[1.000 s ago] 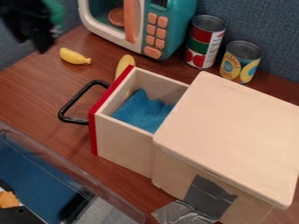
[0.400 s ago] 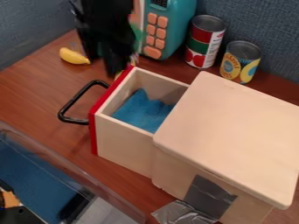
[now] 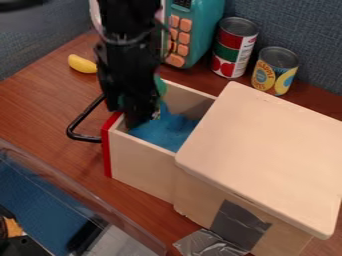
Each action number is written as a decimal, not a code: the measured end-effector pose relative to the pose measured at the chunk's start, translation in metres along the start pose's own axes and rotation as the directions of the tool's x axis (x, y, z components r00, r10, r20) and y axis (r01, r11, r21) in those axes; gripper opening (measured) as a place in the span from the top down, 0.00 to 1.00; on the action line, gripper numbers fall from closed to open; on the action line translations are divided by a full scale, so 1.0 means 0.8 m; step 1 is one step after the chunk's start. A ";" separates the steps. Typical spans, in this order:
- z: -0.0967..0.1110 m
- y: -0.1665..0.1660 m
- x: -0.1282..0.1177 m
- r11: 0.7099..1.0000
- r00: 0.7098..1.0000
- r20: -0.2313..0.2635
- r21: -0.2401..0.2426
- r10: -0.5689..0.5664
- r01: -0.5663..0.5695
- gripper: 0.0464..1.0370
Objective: Put the green object in the drawer
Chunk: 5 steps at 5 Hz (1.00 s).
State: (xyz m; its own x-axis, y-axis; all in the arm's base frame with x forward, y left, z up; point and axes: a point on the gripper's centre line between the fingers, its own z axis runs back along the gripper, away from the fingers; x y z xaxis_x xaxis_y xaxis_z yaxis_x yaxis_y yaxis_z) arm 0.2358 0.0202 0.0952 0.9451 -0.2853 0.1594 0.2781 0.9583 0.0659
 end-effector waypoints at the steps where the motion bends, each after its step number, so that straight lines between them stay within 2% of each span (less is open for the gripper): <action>1: -0.002 -0.005 -0.002 1.000 1.000 0.016 -0.007 -0.007 0.007 0.47; 3: 0.013 -0.019 0.001 0.998 0.997 0.068 -0.037 -0.046 0.048 0.47; 4: 0.026 -0.023 0.004 0.997 0.994 0.091 -0.051 -0.055 0.060 0.40; 5: 0.030 -0.023 0.006 0.994 0.992 0.107 -0.076 -0.065 0.074 0.10</action>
State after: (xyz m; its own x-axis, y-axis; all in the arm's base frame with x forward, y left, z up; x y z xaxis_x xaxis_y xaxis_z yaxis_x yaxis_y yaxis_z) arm 0.2312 0.0004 0.1186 0.9010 -0.3476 0.2594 0.3594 0.9332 0.0024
